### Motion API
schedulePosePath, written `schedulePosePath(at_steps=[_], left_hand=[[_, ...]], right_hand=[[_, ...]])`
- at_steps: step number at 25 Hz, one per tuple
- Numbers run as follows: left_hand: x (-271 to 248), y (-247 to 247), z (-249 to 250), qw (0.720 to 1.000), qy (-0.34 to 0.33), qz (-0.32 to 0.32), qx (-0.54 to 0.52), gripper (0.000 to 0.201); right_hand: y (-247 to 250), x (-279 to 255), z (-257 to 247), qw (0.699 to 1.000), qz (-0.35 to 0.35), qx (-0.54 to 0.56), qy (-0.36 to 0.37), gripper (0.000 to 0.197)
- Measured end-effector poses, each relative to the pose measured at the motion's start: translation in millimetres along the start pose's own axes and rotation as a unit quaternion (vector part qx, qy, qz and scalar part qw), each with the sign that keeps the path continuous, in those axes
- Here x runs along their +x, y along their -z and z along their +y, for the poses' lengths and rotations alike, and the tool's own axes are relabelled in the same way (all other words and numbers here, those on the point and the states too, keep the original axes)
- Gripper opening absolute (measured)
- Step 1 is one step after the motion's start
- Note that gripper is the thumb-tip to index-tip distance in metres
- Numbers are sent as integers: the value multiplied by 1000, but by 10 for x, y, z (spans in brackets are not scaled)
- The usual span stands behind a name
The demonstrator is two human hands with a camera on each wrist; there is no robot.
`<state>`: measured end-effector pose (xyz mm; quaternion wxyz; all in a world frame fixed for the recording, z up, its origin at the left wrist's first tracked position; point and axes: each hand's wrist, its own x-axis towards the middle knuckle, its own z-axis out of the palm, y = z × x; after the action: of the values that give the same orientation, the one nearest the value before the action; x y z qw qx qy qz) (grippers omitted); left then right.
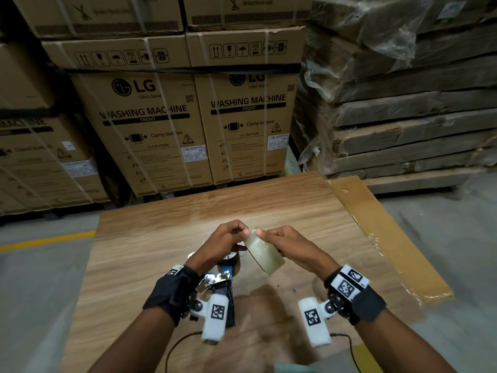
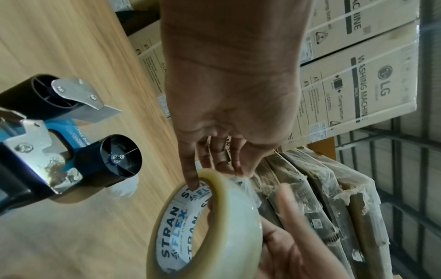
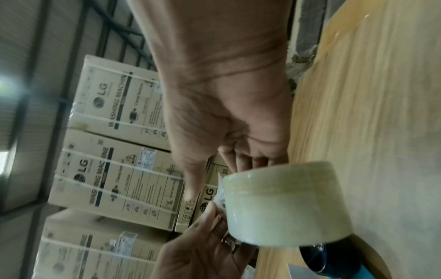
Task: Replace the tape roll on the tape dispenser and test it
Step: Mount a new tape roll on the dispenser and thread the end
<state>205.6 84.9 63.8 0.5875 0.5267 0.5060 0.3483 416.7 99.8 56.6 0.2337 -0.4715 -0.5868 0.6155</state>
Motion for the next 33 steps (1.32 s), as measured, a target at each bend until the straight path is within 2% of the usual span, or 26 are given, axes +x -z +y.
schedulePosePath(at_steps=[2, 5, 7, 9, 11, 13, 19, 25, 28, 33], left_hand=[[-23, 6, 59, 1000, -1, 24, -18, 8], [-27, 2, 98, 1000, 5, 25, -4, 7], [1, 17, 76, 998, 0, 5, 61, 23], [38, 37, 35, 983, -49, 15, 178, 33], [50, 45, 19, 965, -103, 41, 238, 22], [52, 53, 14, 960, -126, 53, 243, 10], [-24, 16, -64, 964, -115, 105, 217, 11], [-104, 6, -107, 972, -75, 142, 171, 13], [-130, 1, -179, 980, -63, 164, 92, 12], [-189, 45, -242, 992, -19, 125, -31, 19]], right_hand=[[30, -27, 31, 998, -54, 38, -11, 35], [39, -3, 61, 998, -48, 47, -17, 34], [9, 15, 39, 997, -52, 45, -18, 33], [-1, 6, 15, 997, -56, 46, -17, 29], [23, -10, 0, 997, -58, 54, -15, 29], [57, -19, -6, 997, -63, 53, -15, 30], [50, -42, -53, 996, -82, 39, -11, 30], [23, -59, -36, 994, -99, 44, -7, 37], [12, -60, -10, 995, -94, 34, -3, 42], [-16, -89, 19, 995, -99, 15, -13, 43]])
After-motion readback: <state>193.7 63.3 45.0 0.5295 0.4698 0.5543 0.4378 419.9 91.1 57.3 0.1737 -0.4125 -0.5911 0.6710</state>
